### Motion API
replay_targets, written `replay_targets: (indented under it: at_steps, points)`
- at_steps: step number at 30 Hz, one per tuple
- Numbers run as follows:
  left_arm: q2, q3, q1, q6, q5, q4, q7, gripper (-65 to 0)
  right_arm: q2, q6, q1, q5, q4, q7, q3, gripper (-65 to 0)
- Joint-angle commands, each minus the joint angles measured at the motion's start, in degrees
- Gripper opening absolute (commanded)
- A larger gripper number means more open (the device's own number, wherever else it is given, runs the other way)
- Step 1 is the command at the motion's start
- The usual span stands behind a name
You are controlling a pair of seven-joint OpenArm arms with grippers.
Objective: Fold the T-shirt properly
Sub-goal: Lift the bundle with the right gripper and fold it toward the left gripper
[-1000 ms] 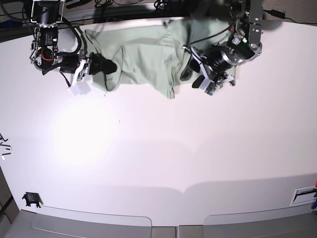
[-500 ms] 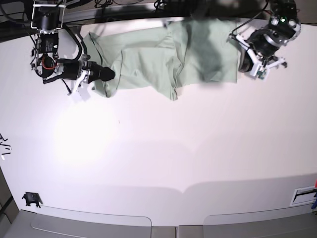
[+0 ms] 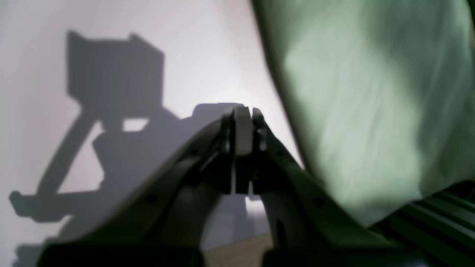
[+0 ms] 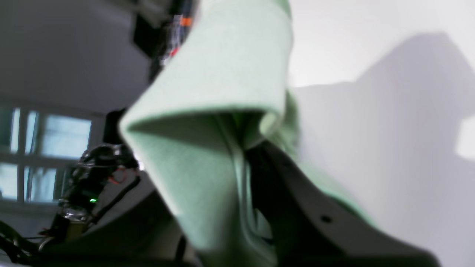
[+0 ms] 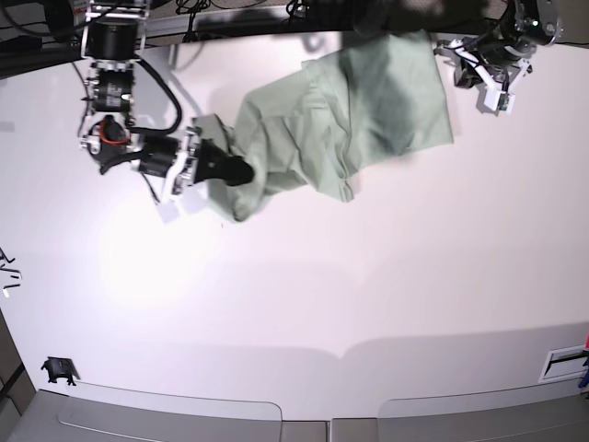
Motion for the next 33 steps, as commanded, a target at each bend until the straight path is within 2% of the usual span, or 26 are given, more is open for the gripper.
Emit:
replay_targets:
  at_steps: [1, 5, 9, 10, 13, 18, 19, 22, 25, 31, 32, 33]
  points:
    - [-0.37, -0.22, 0.15, -0.31, -0.76, 0.76, -0.46, -65.0, -1.31, 0.32, 1.07, 2.48, 2.36, 0.99, 0.11, -65.0]
    - [-0.39, -0.22, 0.15, -0.33, -0.76, 0.79, -0.44, -65.0, -8.96, 0.32, 1.09, 2.48, 5.68, 0.99, -2.56, -65.0]
    - [-0.39, -0.22, 0.15, -0.33, -0.74, 0.79, -0.46, -65.0, -15.32, 0.32, 1.07, 2.48, 6.03, 0.99, -9.60, -65.0]
    - [-0.39, -0.22, 0.15, -0.33, -0.74, 0.76, -0.48, -65.0, -16.79, 0.32, 1.07, 0.90, 6.03, 0.99, -11.63, -65.0]
    - [-0.39, -0.22, 0.15, -0.33, -0.74, 0.76, -0.48, -65.0, -20.50, 0.32, 1.09, -7.39, 6.03, 0.99, -17.68, -65.0]
    - [-0.39, -0.22, 0.15, -0.33, -0.76, 0.76, -0.50, -65.0, -25.75, 0.32, 1.07, -25.94, 6.03, 0.99, -26.38, -65.0]
    - [-0.39, -0.22, 0.15, -0.33, -0.76, 0.76, -0.50, -65.0, -26.64, 0.32, 1.09, -29.31, 6.03, 2.60, -27.87, -65.0]
    - [-0.39, -0.22, 0.15, -0.33, -0.76, 0.76, -0.50, -65.0, -27.22, 0.26, 1.09, -37.92, 6.03, 6.88, -31.56, -65.0]
    - [-0.39, -0.22, 0.15, -0.31, -0.94, 0.76, -0.52, -65.0, -27.22, -2.27, 1.25, -41.79, 6.03, 10.27, -35.08, -65.0]
    - [-0.39, -0.22, 0.15, -0.31, -0.94, 0.76, -0.50, -65.0, -27.22, -2.91, 1.25, -41.16, 6.03, 10.19, -38.05, -65.0]
    - [-0.39, -0.22, 0.15, -0.31, -0.94, 0.76, -0.50, -65.0, -27.22, -3.13, 1.25, -40.39, 6.03, 10.03, -38.03, -63.7]
    - [-0.39, -0.22, 0.15, -0.31, -0.94, 0.76, -0.50, -65.0, -27.22, -3.52, 1.27, -39.87, 6.05, 10.05, -38.01, -58.6]
